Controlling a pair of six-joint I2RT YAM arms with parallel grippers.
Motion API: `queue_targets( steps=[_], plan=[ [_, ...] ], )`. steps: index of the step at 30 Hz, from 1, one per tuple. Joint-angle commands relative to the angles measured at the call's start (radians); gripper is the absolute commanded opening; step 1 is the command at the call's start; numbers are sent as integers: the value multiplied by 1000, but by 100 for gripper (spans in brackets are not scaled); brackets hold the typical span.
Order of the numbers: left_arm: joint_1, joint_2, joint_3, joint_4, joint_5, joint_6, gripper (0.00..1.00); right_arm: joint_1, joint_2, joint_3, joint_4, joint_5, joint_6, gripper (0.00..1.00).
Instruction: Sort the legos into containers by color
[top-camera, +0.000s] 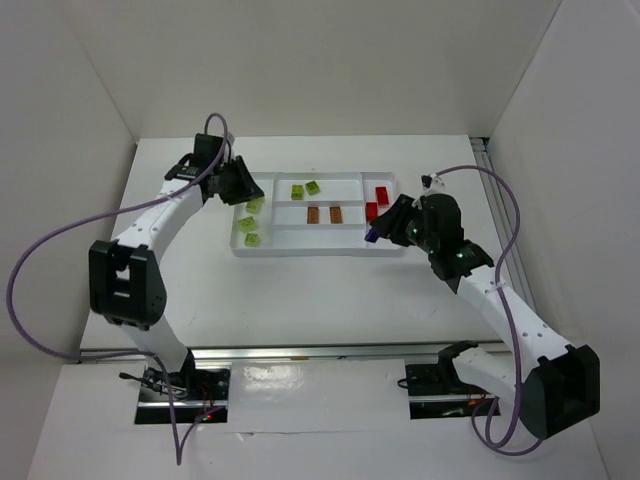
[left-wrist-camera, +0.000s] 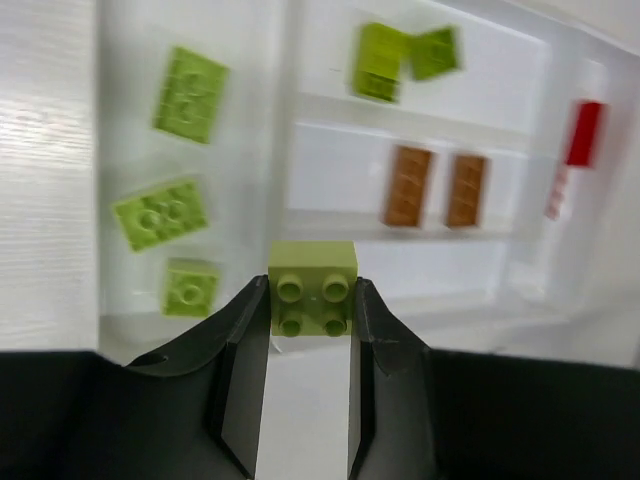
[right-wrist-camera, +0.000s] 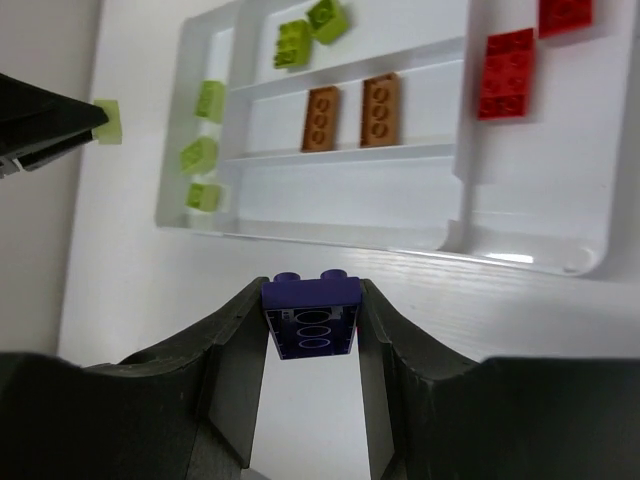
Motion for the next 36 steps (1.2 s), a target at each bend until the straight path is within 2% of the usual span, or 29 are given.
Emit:
queue_targets(
  steps=[1, 9, 10, 12, 13, 14, 16, 17, 19, 26, 31, 36],
  plan=[
    [-4, 133, 55, -92, -267, -35, 0, 3, 10, 72, -93, 102, -54, 16],
    [5, 360, 252, -85, -235, -29, 0, 12, 9, 54, -96, 93, -63, 16],
    [5, 372, 269, -105, -244, -29, 2, 12, 9, 45, -96, 93, -63, 16],
    [5, 394, 301, -133, -261, -17, 18, 12, 9, 45, -96, 93, -63, 17],
    [-4, 394, 310, -133, -261, 10, 36, 12, 9, 45, -87, 93, -63, 17],
    [-4, 394, 310, -133, -252, 20, 68, 12, 9, 25, -75, 75, -63, 17],
    [-4, 383, 310, -133, -252, 29, 83, 24, 33, 2, -5, 38, -43, 17],
    [-4, 374, 301, -133, -243, 40, 88, 24, 45, 2, 21, 27, -34, 17],
    [-4, 333, 301, -145, -243, 40, 89, 64, 100, 2, 84, 27, -11, 18],
    [-47, 121, 225, -181, -272, 86, 92, 228, 329, 154, 242, 209, 14, 19],
    [-47, -81, 128, -181, -261, 86, 92, 250, 475, 209, 348, 249, 46, 19],
    [-56, -152, 70, -181, -226, 86, 90, 259, 593, 209, 454, 291, 95, 20]
  ],
)
